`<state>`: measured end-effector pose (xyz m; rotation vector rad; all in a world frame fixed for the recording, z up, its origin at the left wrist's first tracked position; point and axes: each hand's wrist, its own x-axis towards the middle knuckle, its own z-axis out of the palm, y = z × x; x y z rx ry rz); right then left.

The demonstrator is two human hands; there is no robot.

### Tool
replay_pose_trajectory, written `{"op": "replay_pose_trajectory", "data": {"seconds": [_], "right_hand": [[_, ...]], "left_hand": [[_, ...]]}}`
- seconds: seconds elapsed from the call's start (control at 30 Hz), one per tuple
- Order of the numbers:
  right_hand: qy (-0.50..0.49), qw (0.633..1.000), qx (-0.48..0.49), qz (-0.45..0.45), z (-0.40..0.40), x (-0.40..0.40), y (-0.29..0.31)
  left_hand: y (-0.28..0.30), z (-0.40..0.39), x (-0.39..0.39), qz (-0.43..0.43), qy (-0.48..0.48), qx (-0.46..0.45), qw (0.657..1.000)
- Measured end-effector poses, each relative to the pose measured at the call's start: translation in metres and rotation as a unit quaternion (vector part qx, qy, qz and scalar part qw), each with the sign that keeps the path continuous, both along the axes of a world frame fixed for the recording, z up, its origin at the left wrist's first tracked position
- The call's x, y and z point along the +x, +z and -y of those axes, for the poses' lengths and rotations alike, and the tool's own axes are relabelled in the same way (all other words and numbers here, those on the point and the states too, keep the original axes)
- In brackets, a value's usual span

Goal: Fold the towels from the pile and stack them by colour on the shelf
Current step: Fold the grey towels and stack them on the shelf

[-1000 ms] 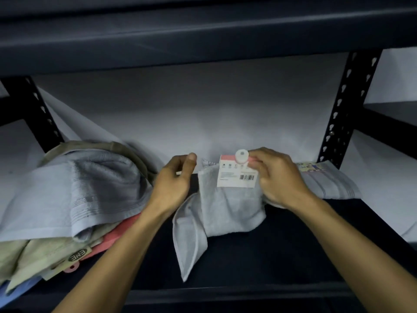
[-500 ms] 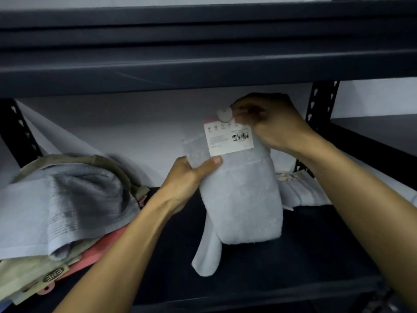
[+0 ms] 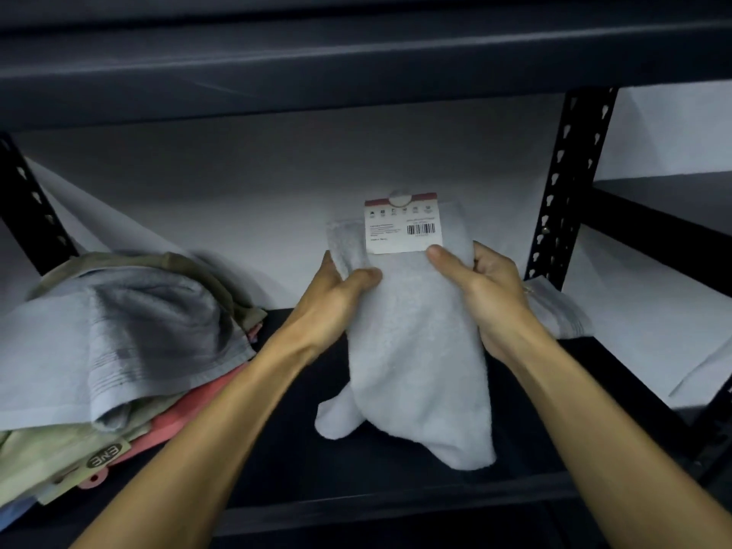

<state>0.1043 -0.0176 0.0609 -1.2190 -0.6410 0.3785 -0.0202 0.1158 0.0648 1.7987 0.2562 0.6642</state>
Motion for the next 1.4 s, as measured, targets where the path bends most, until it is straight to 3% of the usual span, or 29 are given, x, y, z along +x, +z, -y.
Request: {"op": "replay_pose_trajectory", "data": {"seconds": [0.13, 0.3, 0.37, 0.5, 0.73, 0.87, 1.1, 1.13, 1.2, 1.23, 1.27, 1.33, 1.37, 1.4], "right_hand": [[-0.037, 0.999, -0.014, 0.036, 0.0, -0.011, 0.004], [-0.018, 0.997, -0.046, 0.055, -0.002, -0.018, 0.028], [-0.012, 0.998, -0.052, 0.033, -0.005, -0.013, 0.04], [-0.008, 0.996, -0.072, -0.051, -0.031, 0.013, 0.034], [0.025, 0.96, -0.261, -0.103, -0.063, 0.051, -0.086], [0.025, 0.954, -0.281, -0.097, -0.072, 0.062, -0.105], [-0.016, 0.935, -0.353, 0.004, -0.082, 0.066, -0.108], [-0.015, 0.923, -0.383, 0.042, -0.079, 0.064, -0.106], [-0.053, 0.853, -0.476, 0.207, -0.067, 0.055, -0.101], [-0.085, 0.822, -0.481, 0.291, -0.058, 0.046, -0.097], [-0.099, 0.82, -0.445, 0.346, -0.048, 0.033, -0.094], [-0.023, 0.86, -0.339, 0.381, -0.023, 0.004, -0.089], [0.05, 0.86, -0.316, 0.398, -0.01, -0.01, -0.087], [0.113, 0.835, -0.328, 0.428, 0.001, -0.022, -0.089]], "left_hand": [[-0.008, -0.011, -0.017, -0.013, 0.015, 0.033, 0.999], [0.014, -0.012, -0.017, -0.011, 0.156, 0.151, 0.976], [0.023, -0.014, -0.01, -0.009, 0.173, 0.092, 0.981], [0.017, -0.032, 0.016, -0.025, 0.152, -0.138, 0.978], [-0.077, -0.069, 0.033, -0.245, 0.15, -0.186, 0.94], [-0.088, -0.085, 0.039, -0.262, 0.149, -0.194, 0.934], [-0.09, -0.091, 0.047, -0.271, 0.147, -0.128, 0.943], [-0.094, -0.092, 0.046, -0.261, 0.16, -0.119, 0.945], [-0.099, -0.093, 0.038, -0.233, 0.209, -0.094, 0.945], [-0.101, -0.093, 0.032, -0.224, 0.233, -0.066, 0.944], [-0.101, -0.091, 0.024, -0.214, 0.246, -0.037, 0.945], [-0.099, -0.082, 0.002, -0.2, 0.226, 0.042, 0.952], [-0.097, -0.075, -0.013, -0.207, 0.198, 0.082, 0.955], [-0.097, -0.068, -0.028, -0.223, 0.169, 0.114, 0.953]]}}
